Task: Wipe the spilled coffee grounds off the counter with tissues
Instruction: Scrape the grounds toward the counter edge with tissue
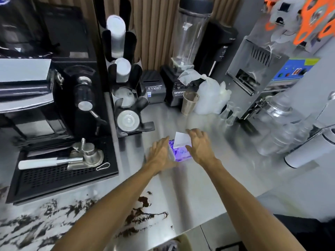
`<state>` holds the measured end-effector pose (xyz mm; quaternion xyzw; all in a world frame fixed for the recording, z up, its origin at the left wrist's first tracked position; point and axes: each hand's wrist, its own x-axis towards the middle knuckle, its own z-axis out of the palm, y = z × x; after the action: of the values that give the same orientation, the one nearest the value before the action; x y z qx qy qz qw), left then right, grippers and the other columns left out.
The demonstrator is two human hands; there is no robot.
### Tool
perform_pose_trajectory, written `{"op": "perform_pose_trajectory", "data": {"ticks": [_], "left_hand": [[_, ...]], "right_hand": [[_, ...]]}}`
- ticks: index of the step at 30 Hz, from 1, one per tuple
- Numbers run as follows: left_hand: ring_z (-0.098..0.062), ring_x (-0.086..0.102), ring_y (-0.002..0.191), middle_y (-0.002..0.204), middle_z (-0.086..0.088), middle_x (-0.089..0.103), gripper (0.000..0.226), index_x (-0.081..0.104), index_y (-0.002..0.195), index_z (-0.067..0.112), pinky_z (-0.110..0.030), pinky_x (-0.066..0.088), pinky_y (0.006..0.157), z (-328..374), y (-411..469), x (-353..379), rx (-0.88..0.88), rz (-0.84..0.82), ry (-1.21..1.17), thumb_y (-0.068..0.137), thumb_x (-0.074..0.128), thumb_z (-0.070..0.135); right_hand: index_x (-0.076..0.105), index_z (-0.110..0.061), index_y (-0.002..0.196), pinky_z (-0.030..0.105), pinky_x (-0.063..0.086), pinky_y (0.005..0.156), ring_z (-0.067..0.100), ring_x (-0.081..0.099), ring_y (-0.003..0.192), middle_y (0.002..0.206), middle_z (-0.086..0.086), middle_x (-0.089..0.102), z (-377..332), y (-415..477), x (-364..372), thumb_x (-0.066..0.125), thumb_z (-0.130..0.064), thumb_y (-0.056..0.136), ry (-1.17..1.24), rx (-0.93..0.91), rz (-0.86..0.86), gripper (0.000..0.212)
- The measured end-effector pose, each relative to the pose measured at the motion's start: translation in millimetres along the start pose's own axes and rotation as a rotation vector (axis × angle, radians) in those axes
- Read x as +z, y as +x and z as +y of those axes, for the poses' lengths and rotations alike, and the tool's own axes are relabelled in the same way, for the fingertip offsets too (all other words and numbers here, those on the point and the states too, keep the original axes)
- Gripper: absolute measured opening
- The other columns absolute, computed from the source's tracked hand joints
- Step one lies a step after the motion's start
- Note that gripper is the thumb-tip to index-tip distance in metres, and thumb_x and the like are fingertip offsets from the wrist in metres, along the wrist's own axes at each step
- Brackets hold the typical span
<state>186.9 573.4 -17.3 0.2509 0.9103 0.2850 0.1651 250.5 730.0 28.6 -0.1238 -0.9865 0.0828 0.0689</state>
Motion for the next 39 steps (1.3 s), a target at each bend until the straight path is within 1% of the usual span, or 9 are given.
{"op": "perform_pose_trajectory", "data": {"ticks": [3,9,13,17,24,27,31,35,39], "left_hand": [[-0.025,0.027,0.134,0.151,0.004,0.033,0.117,0.019,0.151,0.023,-0.035,0.026,0.107,-2.6,16.8,4.8,0.022,-0.036,0.025,0.059,0.082,0.058],[-0.024,0.043,0.120,0.129,0.007,0.050,0.083,0.042,0.130,0.034,-0.032,0.036,0.097,-16.9,3.8,7.1,0.100,0.047,-0.028,0.056,0.075,0.050],[-0.017,0.048,0.116,0.124,0.011,0.049,0.087,0.037,0.129,0.042,-0.036,0.041,0.099,-33.8,-15.4,9.9,0.162,-0.010,-0.049,0.051,0.072,0.057],[-0.015,0.058,0.104,0.116,0.011,0.047,0.079,0.037,0.119,0.045,-0.038,0.053,0.088,-33.0,-26.2,0.8,0.159,-0.075,-0.110,0.050,0.073,0.054],[-0.010,0.051,0.116,0.125,0.016,0.049,0.095,0.043,0.128,0.045,-0.036,0.047,0.096,-29.5,-30.2,-0.6,0.176,-0.086,-0.125,0.042,0.078,0.064],[-0.003,0.054,0.116,0.123,0.015,0.056,0.095,0.049,0.124,0.037,-0.029,0.046,0.098,-14.1,-47.9,-16.5,0.158,-0.122,-0.556,0.042,0.093,0.054],[-0.015,0.062,0.113,0.120,-0.003,0.067,0.071,0.054,0.127,0.016,-0.027,0.049,0.098,4.5,-77.1,-36.8,0.181,-0.162,-1.118,0.065,0.088,0.017],[-0.026,0.065,0.110,0.116,-0.009,0.070,0.037,0.062,0.121,0.011,-0.038,0.051,0.095,13.6,-103.9,-39.4,0.076,-0.118,-1.247,0.085,0.071,0.010],[-0.018,0.069,0.100,0.106,-0.004,0.074,0.022,0.069,0.110,0.008,-0.023,0.055,0.078,14.6,-128.7,-33.7,-0.018,0.019,-1.180,0.088,0.068,0.009]], "right_hand": [[0.043,-0.012,0.139,0.039,0.037,0.096,0.032,0.039,0.120,0.140,0.009,0.043,2.7,18.1,5.6,0.062,-0.019,0.088,-0.087,0.002,-0.067,0.056],[0.063,-0.008,0.107,0.040,0.040,0.092,0.031,0.046,0.110,0.116,0.010,0.058,-0.8,13.3,4.2,0.062,-0.017,0.087,0.071,-0.040,0.002,0.022],[0.063,-0.012,0.106,0.031,0.038,0.091,0.023,0.043,0.114,0.117,0.002,0.057,-10.9,-6.3,-3.8,0.064,-0.021,0.089,0.165,-0.072,0.007,0.019],[0.060,-0.015,0.107,0.027,0.036,0.085,0.023,0.050,0.109,0.115,-0.001,0.057,-15.4,-19.0,-25.7,0.060,-0.024,0.093,0.281,-0.054,0.071,0.017],[0.062,-0.016,0.101,0.028,0.047,0.082,0.013,0.062,0.095,0.102,-0.007,0.065,-32.9,-51.1,-100.3,0.060,-0.024,0.095,0.376,-0.114,0.224,0.011],[0.063,-0.019,0.098,0.021,0.048,0.073,0.004,0.066,0.086,0.091,-0.018,0.069,-35.2,-72.2,-125.9,0.063,-0.023,0.094,0.552,-0.091,0.166,0.006],[0.065,-0.015,0.099,0.042,0.058,0.078,0.020,0.072,0.088,0.098,0.000,0.073,-29.8,-92.3,-134.7,0.064,-0.013,0.092,0.869,-0.025,0.035,0.007],[0.065,-0.009,0.100,0.054,0.057,0.081,0.032,0.072,0.088,0.099,0.009,0.074,-14.0,-104.8,-120.3,0.068,-0.011,0.088,1.073,0.111,-0.008,0.012],[0.070,-0.012,0.097,0.045,0.057,0.081,0.029,0.072,0.085,0.095,0.008,0.075,2.2,-115.9,-96.1,0.067,-0.006,0.089,1.173,0.197,-0.028,0.011]]}}
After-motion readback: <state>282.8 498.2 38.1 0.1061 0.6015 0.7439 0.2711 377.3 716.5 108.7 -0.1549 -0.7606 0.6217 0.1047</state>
